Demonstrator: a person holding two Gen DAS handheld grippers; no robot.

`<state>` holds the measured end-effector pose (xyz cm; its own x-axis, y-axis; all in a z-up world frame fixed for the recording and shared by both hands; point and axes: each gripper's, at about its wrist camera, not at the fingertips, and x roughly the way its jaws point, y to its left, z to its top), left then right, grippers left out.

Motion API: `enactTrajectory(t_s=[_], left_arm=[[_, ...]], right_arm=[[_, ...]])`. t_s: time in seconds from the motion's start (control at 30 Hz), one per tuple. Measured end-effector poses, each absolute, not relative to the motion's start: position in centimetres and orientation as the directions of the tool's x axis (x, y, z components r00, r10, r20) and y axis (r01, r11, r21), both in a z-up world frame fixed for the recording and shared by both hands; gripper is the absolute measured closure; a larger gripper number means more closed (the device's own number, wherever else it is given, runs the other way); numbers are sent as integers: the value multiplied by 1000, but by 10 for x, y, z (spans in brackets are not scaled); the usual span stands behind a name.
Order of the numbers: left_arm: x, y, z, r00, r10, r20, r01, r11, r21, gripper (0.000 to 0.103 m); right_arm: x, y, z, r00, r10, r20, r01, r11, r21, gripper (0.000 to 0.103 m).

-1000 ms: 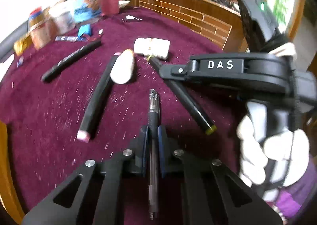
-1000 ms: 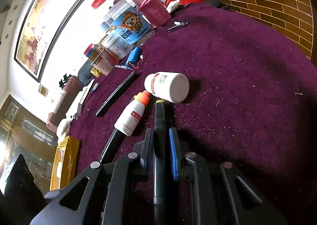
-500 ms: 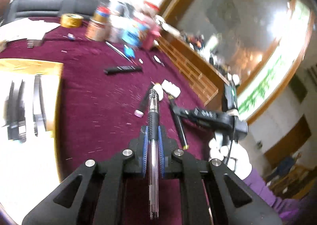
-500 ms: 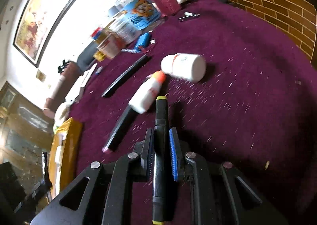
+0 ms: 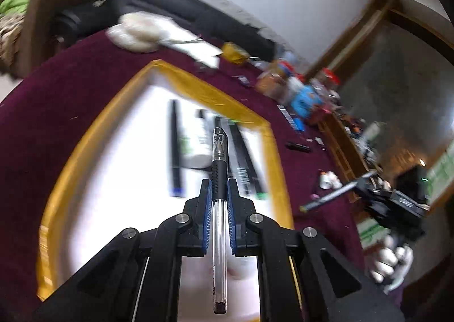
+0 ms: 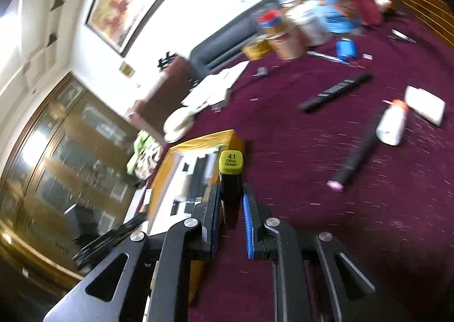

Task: Organize rigid objects
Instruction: 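Lower the pen into the tray and open the left tool while the right tool carries its marker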

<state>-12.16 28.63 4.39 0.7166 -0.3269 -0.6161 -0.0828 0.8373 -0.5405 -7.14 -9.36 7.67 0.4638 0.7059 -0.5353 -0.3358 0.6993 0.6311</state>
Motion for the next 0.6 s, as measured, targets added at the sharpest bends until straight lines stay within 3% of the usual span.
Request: enactTrajectory(t_s=[0.2, 0.3, 0.43, 0.6], left_arm=[[-110, 309, 23, 679, -270, -682, -204, 824, -529, 93], [-114, 315, 19, 689, -284, -667, -213, 800, -561, 78], [-126, 319, 28, 717, -296, -631, -194, 784, -589, 75], [-151, 329, 45, 780, -268, -566, -174, 776, -607, 56]], right_arm=[[-68, -44, 88, 394, 739, -547, -403, 673, 620, 89], [-63, -23, 83, 342, 757, -557, -414, 653, 633, 89], [-59, 7, 76, 274, 769, -578, -435, 635, 638, 89], [-56, 49, 68, 173, 793, -585, -457, 590, 665, 89]])
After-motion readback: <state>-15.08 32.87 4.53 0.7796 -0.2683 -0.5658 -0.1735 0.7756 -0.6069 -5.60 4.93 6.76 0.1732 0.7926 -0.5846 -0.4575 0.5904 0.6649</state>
